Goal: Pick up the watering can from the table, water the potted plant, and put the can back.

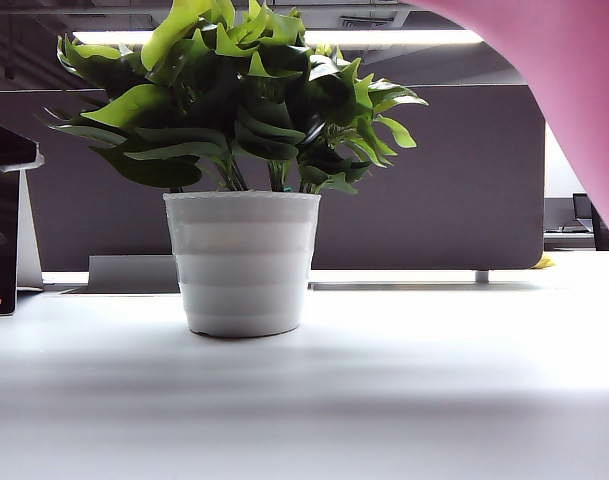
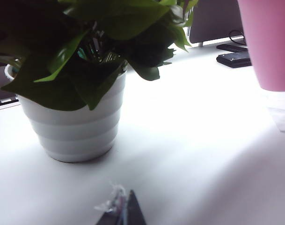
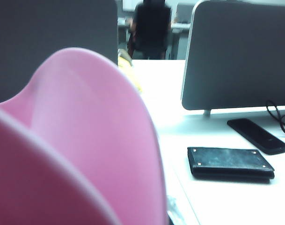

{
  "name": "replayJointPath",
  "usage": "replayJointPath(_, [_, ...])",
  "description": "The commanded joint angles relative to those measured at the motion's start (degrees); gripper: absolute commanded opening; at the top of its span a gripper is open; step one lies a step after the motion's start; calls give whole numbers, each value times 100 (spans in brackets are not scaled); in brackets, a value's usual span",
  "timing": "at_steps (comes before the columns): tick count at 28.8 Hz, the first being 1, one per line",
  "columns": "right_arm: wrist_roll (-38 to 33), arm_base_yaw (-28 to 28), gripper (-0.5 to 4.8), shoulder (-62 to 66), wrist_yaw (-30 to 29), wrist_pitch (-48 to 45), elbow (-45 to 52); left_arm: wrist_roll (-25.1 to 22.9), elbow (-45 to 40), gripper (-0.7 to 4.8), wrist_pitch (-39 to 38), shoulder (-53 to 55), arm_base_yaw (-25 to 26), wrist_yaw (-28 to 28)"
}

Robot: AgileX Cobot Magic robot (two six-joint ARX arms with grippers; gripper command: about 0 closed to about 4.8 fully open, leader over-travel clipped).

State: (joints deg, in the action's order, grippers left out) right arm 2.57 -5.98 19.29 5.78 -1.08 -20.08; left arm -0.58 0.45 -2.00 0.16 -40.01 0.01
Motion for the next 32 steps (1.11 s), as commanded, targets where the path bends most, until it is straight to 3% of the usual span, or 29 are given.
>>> replayJointPath(1, [-31, 13, -2, -315, -87, 153, -341, -26, 4, -5, 79, 7, 361, 20])
replayJointPath(6, [92, 9, -2, -350, -446, 791, -855, -24, 4, -5, 79, 7, 911, 20])
replayJointPath(15, [522, 7, -1, -297, -492, 1119, -1346, -24, 4, -5, 79, 7, 922, 20])
replayJointPath(21, [848, 9, -1, 221, -852, 1110, -1764, -24, 4, -5, 79, 7, 922, 20])
replayJointPath(32, [1888, 15, -1, 953, -898, 1202, -2734, -24, 4, -5, 79, 7, 922, 20])
